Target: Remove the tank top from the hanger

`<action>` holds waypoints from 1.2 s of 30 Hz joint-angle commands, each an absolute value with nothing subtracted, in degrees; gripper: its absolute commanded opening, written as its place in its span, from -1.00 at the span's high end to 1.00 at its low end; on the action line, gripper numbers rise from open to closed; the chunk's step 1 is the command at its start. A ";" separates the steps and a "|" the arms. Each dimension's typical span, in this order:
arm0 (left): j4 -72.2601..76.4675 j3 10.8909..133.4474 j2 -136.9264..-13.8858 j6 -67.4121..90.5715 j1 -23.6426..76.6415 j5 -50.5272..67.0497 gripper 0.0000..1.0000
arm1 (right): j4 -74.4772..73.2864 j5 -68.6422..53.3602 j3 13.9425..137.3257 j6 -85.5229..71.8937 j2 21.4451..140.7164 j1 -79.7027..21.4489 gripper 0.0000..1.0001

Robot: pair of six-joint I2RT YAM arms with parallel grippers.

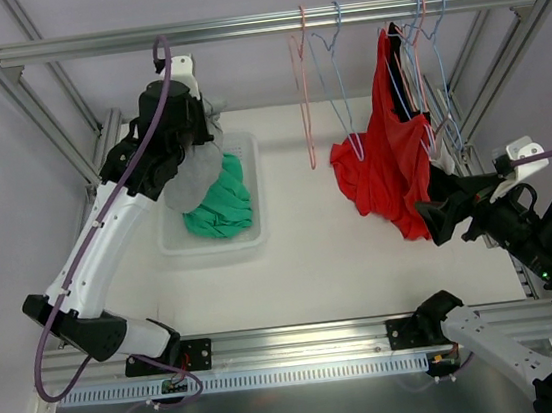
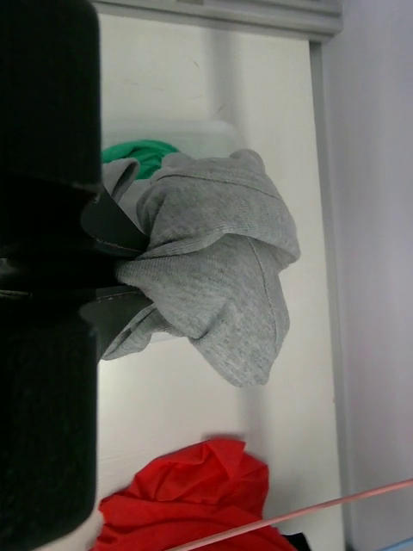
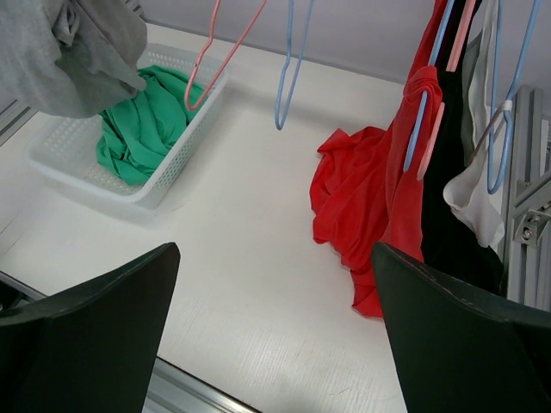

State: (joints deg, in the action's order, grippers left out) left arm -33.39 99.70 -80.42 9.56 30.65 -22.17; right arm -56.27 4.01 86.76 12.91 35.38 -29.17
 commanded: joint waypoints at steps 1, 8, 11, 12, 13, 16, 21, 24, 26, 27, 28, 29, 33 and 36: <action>-32.61 99.14 -80.94 9.58 30.32 -16.35 1.00 | -53.35 3.08 86.49 12.92 36.12 -28.92 -0.99; -32.43 95.45 -85.42 13.79 28.30 -13.27 1.00 | -52.21 7.19 83.15 13.27 38.05 -28.92 -0.99; -32.26 92.91 -88.93 15.81 27.69 -14.14 1.00 | -51.77 8.61 83.23 12.39 39.99 -29.00 -0.99; -32.34 92.20 -89.99 16.26 27.60 -15.72 1.00 | -51.59 8.27 83.41 12.48 40.34 -29.00 -0.99; -32.08 90.81 -92.09 17.22 27.42 -16.52 1.00 | -51.24 7.91 83.67 12.22 40.69 -29.00 -0.99; -30.94 87.46 -95.87 19.06 27.16 -17.58 1.00 | -50.45 6.68 84.46 12.13 40.69 -29.00 -0.99; -29.36 83.33 -100.98 23.90 26.46 -18.45 1.00 | -50.36 6.24 84.29 12.39 40.25 -28.92 -0.99; -28.48 82.36 -103.35 24.44 26.37 -15.31 1.00 | -50.36 6.06 83.85 12.57 39.90 -29.00 -0.99; -28.21 82.62 -105.72 23.38 26.46 -12.14 1.00 | -50.36 5.98 83.41 12.66 39.73 -29.00 -0.99; -28.30 82.88 -106.52 23.12 26.37 -11.69 1.00 | -50.36 6.06 83.41 12.66 39.81 -29.00 -0.99; -28.30 82.97 -107.65 22.77 26.37 -11.25 1.00 | -50.36 6.24 83.41 12.66 39.90 -29.00 -0.99; -28.30 82.97 -107.93 22.76 26.37 -10.73 1.00 | -50.27 6.33 83.41 12.66 40.08 -29.00 -0.99; -28.30 81.22 -104.87 23.20 26.45 -10.90 0.76 | -50.36 9.05 84.28 12.66 41.48 -29.00 -0.99; -28.48 79.90 -99.26 23.12 26.45 -12.04 0.04 | -50.36 12.74 87.18 13.01 44.55 -29.00 -0.99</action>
State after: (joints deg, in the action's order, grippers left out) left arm -28.38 81.38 -106.41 22.13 26.89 -12.16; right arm -53.01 8.73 84.01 12.73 41.47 -29.17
